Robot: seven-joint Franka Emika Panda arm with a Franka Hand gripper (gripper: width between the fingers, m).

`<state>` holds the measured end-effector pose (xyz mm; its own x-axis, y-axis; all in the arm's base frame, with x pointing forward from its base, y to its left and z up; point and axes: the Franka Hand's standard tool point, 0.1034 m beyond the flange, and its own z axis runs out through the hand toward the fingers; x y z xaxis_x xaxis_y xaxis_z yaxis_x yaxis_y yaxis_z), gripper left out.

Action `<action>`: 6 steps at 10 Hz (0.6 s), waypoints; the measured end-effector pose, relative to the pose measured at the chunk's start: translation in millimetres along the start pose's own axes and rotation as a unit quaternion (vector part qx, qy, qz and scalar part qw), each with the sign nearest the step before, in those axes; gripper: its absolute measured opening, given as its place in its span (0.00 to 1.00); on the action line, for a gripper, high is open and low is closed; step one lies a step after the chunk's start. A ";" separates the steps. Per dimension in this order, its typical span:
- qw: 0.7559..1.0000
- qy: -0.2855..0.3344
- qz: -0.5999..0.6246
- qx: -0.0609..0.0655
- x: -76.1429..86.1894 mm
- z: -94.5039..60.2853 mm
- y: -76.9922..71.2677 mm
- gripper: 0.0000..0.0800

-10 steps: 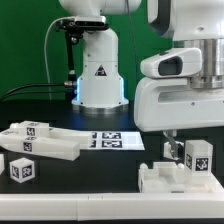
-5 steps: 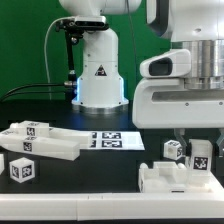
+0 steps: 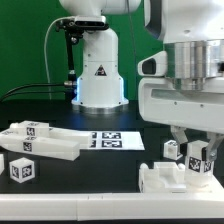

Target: Assemble chair

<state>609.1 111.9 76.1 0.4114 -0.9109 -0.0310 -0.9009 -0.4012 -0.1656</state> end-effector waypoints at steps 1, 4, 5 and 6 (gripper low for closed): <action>0.999 -0.004 0.034 0.004 0.5 0.0 -0.5 0.36; 1.000 -0.006 0.000 0.000 -0.9 -0.1 -0.6 0.68; 0.999 -0.010 -0.051 -0.003 -3.1 -3.0 -5.2 0.68; 0.993 -0.010 -0.114 -0.002 -5.7 -5.0 -9.7 0.79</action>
Offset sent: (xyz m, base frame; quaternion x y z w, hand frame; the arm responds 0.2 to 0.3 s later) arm 0.0000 0.0000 0.0000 0.0000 0.0000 -0.0650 0.9979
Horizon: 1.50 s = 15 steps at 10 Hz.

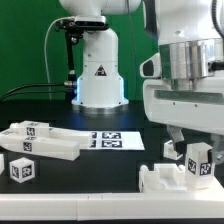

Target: Assemble chair

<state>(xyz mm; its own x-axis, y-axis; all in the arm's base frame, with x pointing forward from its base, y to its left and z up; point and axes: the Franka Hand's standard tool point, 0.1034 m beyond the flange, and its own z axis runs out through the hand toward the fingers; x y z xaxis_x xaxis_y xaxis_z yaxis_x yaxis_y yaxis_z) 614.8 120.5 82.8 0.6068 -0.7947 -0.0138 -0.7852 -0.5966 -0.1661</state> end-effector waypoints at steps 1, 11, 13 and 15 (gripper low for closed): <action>0.996 -0.006 -0.088 -0.006 -4.2 0.0 -1.1 0.79; 0.907 -0.005 -0.419 -0.028 -7.5 7.1 1.8 0.66; 0.938 -0.002 -0.346 -0.028 -6.6 7.2 2.4 0.36; 0.970 0.002 -0.242 -0.021 -2.9 7.1 1.9 0.36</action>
Offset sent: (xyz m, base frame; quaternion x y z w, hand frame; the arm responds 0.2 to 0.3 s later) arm 0.0000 0.0000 0.0000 0.0000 0.0000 -0.1938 0.9810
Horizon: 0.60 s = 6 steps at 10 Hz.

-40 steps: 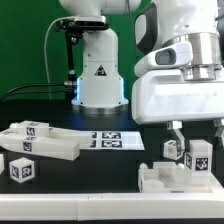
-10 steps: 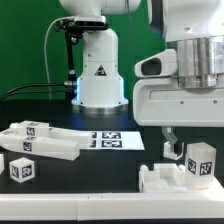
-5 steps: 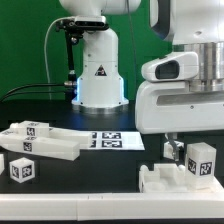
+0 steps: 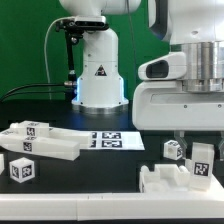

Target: Assemble chair

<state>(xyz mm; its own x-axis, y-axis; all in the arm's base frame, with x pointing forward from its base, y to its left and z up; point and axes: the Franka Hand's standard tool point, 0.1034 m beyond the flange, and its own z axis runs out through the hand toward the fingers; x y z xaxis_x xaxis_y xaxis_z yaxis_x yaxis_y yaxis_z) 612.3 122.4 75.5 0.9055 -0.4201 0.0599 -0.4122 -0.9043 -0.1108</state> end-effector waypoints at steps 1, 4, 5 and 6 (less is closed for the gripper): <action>0.998 0.000 0.064 -0.001 -0.6 1.0 0.2 0.36; 0.948 -0.006 0.317 0.007 -3.7 2.5 -0.9 0.36; 0.929 -0.010 0.369 0.013 -2.8 2.8 -0.2 0.36; 0.921 -0.014 0.389 0.016 -2.6 3.0 0.2 0.36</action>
Offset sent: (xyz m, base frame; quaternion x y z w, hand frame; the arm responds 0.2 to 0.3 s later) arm -0.0017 0.0056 0.0036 0.0326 0.0266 0.4863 0.8728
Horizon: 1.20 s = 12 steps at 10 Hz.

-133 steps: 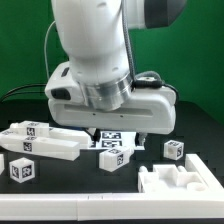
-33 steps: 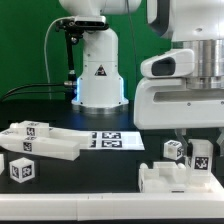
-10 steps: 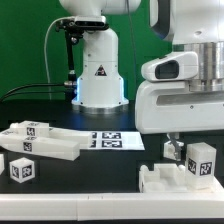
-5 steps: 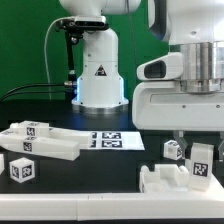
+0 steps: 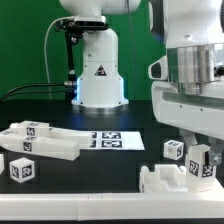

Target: Assemble chair

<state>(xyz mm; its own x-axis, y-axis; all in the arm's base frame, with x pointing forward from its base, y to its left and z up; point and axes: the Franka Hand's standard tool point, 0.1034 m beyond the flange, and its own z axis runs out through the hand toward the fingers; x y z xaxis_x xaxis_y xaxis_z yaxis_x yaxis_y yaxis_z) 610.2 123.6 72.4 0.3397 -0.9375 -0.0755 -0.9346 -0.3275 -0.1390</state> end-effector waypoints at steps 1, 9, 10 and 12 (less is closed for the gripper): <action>1.000 0.000 -0.006 0.000 -0.5 0.0 0.0 0.36; 0.901 0.017 -0.434 -0.022 2.7 -2.7 -2.2 0.81; 0.849 0.021 -0.527 -0.032 0.8 -2.4 -2.3 0.81; 0.793 0.020 -0.608 -0.037 -1.1 0.0 -1.5 0.81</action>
Offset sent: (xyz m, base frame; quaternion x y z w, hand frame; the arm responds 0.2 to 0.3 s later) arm 0.0047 -0.0161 0.0055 0.0171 0.0153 -0.2973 0.9545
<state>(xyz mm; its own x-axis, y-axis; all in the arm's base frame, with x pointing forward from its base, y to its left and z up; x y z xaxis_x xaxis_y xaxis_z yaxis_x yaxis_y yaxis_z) 611.2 125.1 72.7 0.9921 0.0731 0.1017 0.0761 -0.9968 -0.0260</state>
